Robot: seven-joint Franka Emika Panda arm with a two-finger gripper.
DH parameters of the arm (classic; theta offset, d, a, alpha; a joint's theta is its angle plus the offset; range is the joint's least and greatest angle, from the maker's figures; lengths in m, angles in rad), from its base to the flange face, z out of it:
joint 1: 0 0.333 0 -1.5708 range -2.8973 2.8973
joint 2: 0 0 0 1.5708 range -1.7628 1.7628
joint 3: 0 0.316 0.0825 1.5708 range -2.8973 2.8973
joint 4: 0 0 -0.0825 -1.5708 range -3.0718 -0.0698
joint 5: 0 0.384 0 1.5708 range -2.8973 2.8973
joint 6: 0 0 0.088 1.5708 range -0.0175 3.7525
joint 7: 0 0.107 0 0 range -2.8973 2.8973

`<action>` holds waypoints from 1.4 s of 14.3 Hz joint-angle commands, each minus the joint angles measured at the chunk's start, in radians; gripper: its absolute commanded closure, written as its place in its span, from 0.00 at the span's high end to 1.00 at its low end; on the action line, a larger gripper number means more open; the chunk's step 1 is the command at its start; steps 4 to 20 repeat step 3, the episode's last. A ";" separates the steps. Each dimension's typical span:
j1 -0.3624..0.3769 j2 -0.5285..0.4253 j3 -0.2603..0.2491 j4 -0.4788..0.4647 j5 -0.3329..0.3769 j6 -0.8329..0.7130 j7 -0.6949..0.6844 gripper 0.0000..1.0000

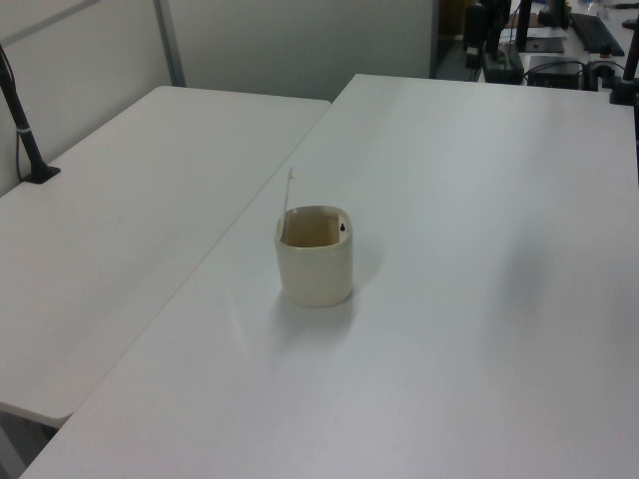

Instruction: Open the trash bin

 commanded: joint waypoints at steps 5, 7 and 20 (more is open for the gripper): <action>0.010 0.001 -0.004 -0.016 -0.018 0.024 -0.079 1.00; 0.010 0.001 -0.004 -0.016 -0.018 0.024 -0.079 1.00; 0.010 0.001 -0.004 -0.016 -0.018 0.024 -0.079 1.00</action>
